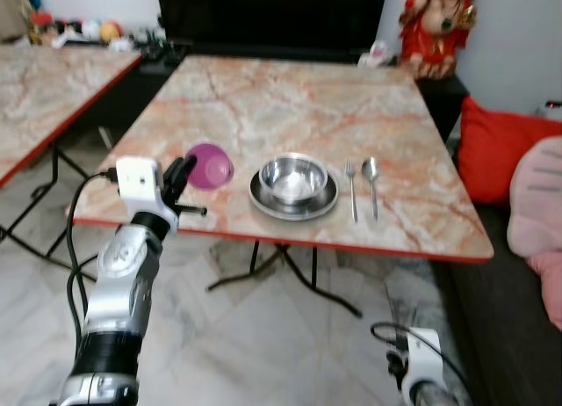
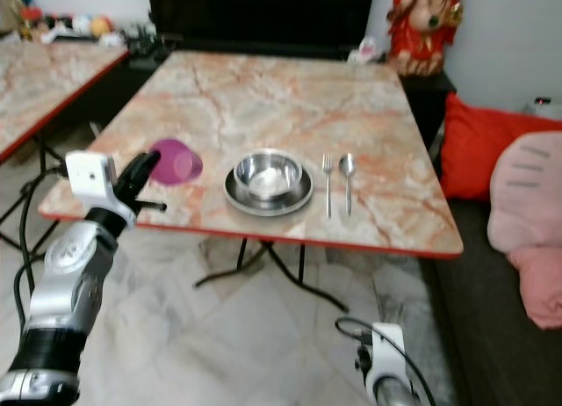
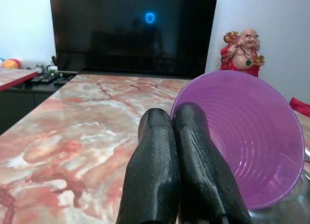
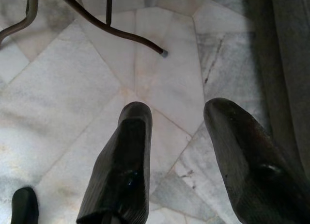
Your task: Setting the table
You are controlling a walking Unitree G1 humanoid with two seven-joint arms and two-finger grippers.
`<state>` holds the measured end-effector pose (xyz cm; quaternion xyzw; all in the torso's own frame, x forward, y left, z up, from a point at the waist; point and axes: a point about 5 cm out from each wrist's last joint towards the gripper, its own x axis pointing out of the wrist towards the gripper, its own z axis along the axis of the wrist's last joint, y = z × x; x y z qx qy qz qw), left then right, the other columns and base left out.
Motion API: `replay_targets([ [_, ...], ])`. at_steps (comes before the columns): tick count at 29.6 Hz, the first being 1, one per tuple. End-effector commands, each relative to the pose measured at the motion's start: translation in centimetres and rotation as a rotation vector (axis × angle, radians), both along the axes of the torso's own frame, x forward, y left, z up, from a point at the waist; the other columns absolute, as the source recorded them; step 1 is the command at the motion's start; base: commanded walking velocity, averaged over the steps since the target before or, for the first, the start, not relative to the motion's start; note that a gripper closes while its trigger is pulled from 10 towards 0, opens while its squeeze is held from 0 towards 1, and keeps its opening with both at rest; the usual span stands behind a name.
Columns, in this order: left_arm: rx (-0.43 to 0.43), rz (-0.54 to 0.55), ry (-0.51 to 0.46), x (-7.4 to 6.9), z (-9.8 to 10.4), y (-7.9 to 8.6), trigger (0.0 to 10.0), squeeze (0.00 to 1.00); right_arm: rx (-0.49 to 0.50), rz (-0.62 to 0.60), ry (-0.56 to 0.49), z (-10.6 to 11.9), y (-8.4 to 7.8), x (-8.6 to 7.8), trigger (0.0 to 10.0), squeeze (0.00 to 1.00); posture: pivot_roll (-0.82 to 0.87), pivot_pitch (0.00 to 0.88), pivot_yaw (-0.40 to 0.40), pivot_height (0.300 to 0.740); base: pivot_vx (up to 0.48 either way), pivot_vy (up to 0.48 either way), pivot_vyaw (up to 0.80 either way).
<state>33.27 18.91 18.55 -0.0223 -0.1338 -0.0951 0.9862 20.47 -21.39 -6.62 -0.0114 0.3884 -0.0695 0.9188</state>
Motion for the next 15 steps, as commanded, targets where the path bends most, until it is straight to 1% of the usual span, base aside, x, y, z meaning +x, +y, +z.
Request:
replay_targets([
  [1, 0.003, -0.003, -0.018, 0.07, 0.75, 0.08, 10.0, 0.00, 0.006, 0.005, -0.003, 0.02, 0.21, 0.12, 10.0, 0.00, 0.09, 0.000, -0.027, 0.740, 0.304, 0.000, 0.00],
  [15, -0.015, -0.028, -0.018, 0.40, 1.24, -0.15, 10.0, 0.00, 0.009, 0.004, -0.002, 0.03, 0.37, 0.21, 10.0, 0.00, 0.10, 0.003, -0.023, 0.740, 0.311, 0.000, 0.00],
])
